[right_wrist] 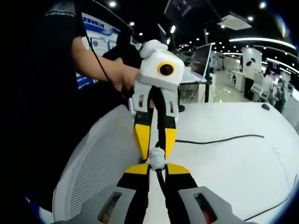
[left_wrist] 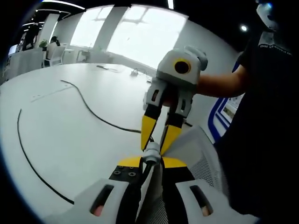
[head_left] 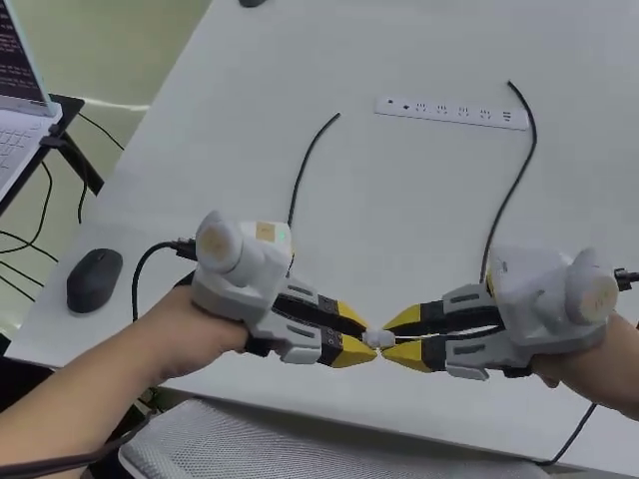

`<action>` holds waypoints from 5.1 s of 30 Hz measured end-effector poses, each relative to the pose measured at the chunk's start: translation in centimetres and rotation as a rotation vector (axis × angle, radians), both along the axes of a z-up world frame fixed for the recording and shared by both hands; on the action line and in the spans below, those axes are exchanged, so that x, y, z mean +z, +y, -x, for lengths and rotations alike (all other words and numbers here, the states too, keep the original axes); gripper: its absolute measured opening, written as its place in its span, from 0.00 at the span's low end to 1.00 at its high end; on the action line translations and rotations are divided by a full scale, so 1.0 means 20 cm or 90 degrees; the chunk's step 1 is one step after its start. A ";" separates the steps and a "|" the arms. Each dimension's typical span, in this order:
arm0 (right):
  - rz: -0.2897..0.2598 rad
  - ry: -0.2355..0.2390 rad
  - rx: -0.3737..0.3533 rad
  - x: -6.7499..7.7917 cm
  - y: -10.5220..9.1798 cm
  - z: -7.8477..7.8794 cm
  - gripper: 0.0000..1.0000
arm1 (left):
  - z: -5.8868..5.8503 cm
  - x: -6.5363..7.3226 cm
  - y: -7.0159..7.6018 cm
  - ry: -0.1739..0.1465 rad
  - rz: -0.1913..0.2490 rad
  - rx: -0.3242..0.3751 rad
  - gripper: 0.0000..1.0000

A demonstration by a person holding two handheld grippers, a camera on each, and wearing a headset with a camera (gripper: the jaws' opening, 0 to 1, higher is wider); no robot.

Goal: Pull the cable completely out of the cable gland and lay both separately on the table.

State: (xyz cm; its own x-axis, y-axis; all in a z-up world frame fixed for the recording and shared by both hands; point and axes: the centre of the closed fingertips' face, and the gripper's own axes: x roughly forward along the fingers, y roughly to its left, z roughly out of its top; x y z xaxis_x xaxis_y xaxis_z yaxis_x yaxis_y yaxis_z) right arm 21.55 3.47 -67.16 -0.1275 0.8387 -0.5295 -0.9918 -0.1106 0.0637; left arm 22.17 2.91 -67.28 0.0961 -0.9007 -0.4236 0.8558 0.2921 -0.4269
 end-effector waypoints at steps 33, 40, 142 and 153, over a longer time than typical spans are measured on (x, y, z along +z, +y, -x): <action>-0.001 -0.016 -0.052 0.08 0.03 0.01 0.20 | 0.00 0.00 0.06 0.020 0.019 0.027 0.15; -0.013 0.234 -0.080 0.05 -0.03 0.01 0.18 | 0.02 0.00 0.06 -0.015 0.001 0.011 0.15; 0.025 -0.114 -0.177 0.11 -0.05 -0.03 0.18 | 0.02 0.07 0.07 -0.087 -0.011 0.028 0.15; 0.087 -0.189 -0.259 0.05 -0.06 -0.08 0.12 | -0.03 0.07 0.08 -0.132 -0.037 0.027 0.15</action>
State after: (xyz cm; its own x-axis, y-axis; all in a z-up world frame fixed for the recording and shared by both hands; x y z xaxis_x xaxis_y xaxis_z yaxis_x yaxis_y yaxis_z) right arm 23.11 2.33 -66.15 0.3673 0.7092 -0.6017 -0.9301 0.2774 -0.2407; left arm 22.70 4.47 -65.90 0.2246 -0.8686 -0.4418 0.9100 0.3491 -0.2237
